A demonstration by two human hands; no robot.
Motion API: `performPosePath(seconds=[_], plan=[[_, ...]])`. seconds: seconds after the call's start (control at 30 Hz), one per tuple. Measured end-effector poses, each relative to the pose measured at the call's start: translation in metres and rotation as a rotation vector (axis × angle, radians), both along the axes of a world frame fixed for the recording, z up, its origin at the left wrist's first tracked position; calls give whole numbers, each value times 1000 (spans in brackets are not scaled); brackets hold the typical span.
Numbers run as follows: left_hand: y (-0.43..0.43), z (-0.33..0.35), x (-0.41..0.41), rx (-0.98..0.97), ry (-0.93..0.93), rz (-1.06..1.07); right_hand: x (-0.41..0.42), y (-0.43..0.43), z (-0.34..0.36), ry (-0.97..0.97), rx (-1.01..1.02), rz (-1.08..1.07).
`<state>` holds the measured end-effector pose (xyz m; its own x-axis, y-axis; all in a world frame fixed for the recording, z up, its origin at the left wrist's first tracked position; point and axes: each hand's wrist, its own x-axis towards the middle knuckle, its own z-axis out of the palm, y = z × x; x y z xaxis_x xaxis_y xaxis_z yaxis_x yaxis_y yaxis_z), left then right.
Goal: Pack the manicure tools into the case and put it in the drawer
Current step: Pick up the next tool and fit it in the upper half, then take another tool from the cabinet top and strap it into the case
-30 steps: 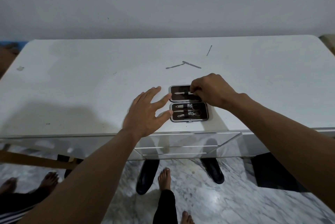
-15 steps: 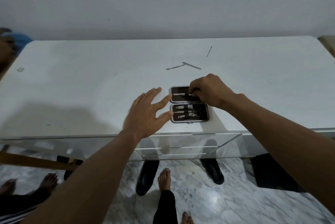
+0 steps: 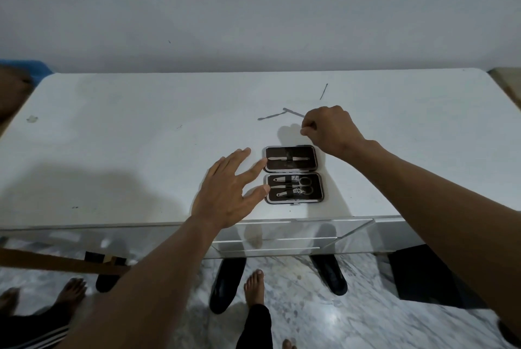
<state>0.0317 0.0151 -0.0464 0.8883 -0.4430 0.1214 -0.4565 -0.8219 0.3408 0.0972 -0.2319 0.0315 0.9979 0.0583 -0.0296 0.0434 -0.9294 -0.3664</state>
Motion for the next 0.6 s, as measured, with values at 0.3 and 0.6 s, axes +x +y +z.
performPosePath(seconds=[0.3,0.6], plan=[[1,0,0,-17,4,1,67,5,-11,87,-30,-147],[0,0,0,-15,4,13,97,12,-9,175,-109,-127]])
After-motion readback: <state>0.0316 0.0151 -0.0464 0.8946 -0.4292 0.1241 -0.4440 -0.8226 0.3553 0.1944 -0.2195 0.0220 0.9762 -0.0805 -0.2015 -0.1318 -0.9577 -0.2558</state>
